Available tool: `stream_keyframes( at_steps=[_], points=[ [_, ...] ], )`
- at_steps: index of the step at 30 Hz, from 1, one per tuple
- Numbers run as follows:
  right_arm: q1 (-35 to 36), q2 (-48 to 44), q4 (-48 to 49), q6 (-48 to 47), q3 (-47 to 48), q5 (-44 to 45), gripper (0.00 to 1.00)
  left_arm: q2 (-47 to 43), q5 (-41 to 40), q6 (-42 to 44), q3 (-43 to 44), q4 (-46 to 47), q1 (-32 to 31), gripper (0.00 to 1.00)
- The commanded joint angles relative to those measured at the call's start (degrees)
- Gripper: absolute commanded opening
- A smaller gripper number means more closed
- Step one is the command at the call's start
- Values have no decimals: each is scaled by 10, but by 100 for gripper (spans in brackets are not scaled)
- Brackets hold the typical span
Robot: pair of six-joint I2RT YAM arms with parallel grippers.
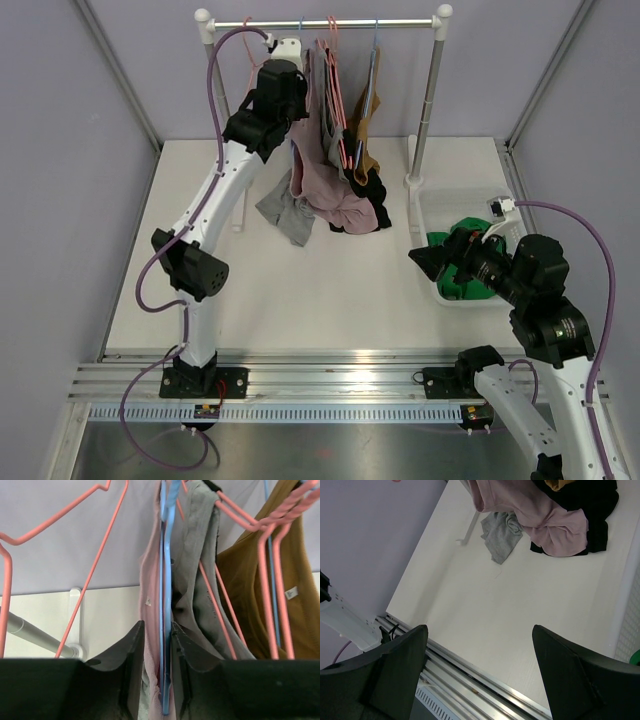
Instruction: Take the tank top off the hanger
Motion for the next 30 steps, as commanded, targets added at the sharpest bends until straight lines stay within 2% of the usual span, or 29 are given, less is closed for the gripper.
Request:
stream_keyframes(
  at_steps=[1,2,5,20,26,30],
  points=[
    [0,-3,3,-11,27,-12,92,6,19,-6,27,9,6,22],
    [-1,-4,3,-11,28,-12,92,6,20,-6,28,7,7,11],
    [0,-1,1,-14,31,-9,92,2,22,-2,35,6,8,0],
    [0,-3,-31,-32,70,1,92,-118,49,-25,18,4,7,0],
    [0,-1,-43,-37,91,0,93,-192,88,-45,-50,-5,6,0],
    [0,10,-59,-48,124,2,95,-250,112,-64,-131,-10,4,0]
  ],
)
